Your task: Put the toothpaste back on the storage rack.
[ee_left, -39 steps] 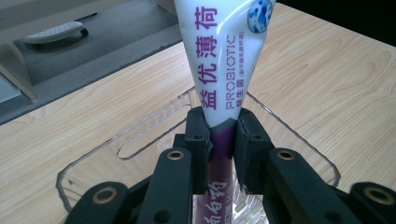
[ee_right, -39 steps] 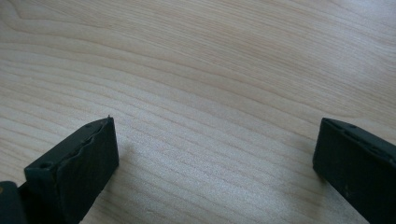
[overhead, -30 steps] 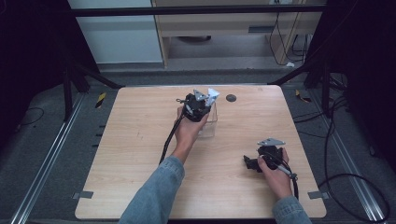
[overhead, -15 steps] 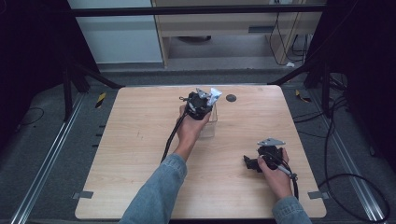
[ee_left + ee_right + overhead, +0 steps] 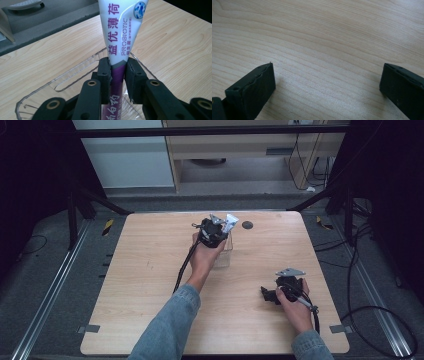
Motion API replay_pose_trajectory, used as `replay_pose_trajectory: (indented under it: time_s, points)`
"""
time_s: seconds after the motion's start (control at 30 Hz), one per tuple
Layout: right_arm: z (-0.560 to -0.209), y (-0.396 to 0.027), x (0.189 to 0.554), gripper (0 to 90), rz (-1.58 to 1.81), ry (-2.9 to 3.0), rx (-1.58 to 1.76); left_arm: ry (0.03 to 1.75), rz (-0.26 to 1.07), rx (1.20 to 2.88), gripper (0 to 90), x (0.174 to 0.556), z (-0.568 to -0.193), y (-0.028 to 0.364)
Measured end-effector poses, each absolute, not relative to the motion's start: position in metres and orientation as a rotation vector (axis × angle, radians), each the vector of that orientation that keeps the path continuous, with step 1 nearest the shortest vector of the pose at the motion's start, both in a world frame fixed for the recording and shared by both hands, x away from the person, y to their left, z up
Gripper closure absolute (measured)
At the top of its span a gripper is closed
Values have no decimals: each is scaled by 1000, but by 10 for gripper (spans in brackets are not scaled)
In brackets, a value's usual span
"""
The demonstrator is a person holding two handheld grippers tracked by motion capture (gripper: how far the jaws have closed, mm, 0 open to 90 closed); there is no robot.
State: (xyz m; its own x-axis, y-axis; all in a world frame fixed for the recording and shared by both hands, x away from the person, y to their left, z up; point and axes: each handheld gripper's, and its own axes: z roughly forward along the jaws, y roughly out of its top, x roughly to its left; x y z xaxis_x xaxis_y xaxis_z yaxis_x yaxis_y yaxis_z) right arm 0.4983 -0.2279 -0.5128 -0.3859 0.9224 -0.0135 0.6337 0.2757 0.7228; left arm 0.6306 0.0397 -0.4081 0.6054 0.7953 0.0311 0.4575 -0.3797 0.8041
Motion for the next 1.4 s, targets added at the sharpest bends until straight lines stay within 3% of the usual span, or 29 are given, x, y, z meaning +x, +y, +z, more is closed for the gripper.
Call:
replay_pose_trajectory:
  time_s: [1.07, 1.4]
  points:
    - [-513, -228, 498, 4, 896, 2119, 1407, 920, 594, 2012, 667, 612, -385, 53]
    - [-513, -228, 499, 3, 900, 2120, 1406, 875, 596, 2022, 606, 603, -373, 57]
